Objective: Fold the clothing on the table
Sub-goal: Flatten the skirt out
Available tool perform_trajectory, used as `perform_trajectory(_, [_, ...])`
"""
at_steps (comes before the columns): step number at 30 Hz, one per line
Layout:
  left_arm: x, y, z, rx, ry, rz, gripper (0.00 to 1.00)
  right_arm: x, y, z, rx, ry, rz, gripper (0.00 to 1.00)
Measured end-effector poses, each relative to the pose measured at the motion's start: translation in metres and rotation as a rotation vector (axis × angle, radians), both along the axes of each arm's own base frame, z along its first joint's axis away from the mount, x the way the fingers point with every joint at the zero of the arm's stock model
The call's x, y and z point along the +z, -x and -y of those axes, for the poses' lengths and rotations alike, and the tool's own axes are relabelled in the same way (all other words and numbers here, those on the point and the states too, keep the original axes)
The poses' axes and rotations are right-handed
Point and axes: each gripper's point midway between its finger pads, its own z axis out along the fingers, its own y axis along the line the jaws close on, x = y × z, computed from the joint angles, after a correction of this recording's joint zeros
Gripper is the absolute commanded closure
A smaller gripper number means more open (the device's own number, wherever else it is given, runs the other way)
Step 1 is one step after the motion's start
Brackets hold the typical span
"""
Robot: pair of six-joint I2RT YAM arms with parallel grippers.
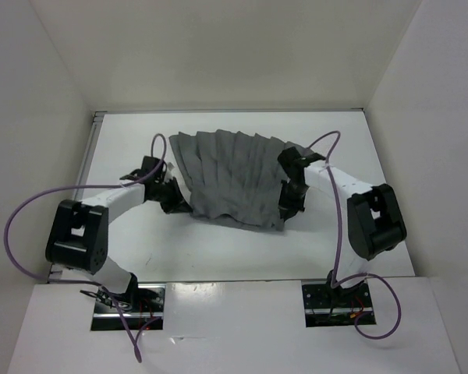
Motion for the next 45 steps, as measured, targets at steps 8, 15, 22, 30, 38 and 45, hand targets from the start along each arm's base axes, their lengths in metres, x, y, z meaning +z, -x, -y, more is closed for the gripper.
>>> perform_trajectory(8, [0.142,-0.09,-0.049,0.124,-0.061,0.44,1.0,0.056,-0.086,0.061,-0.214,-0.016,0.268,1.0])
perform_trajectory(15, [0.064,-0.043,-0.063,0.133,-0.107,0.217,1.0,0.033,-0.063,0.086,-0.212,0.054,0.196,0.96])
perform_trajectory(22, [0.039,-0.016,-0.054,0.105,-0.099,0.126,0.76,0.02,-0.044,0.09,-0.185,0.071,0.139,0.6])
perform_trajectory(30, [0.019,-0.02,-0.009,0.048,0.013,0.075,0.68,0.031,-0.042,0.099,-0.188,0.12,0.164,0.54])
perform_trajectory(38, [-0.011,-0.036,0.051,-0.058,0.096,-0.002,0.69,0.042,-0.041,0.101,-0.197,0.122,0.2,0.53])
perform_trajectory(45, [-0.012,-0.036,0.084,-0.113,0.163,-0.012,0.69,0.043,-0.041,0.101,-0.209,0.12,0.205,0.53])
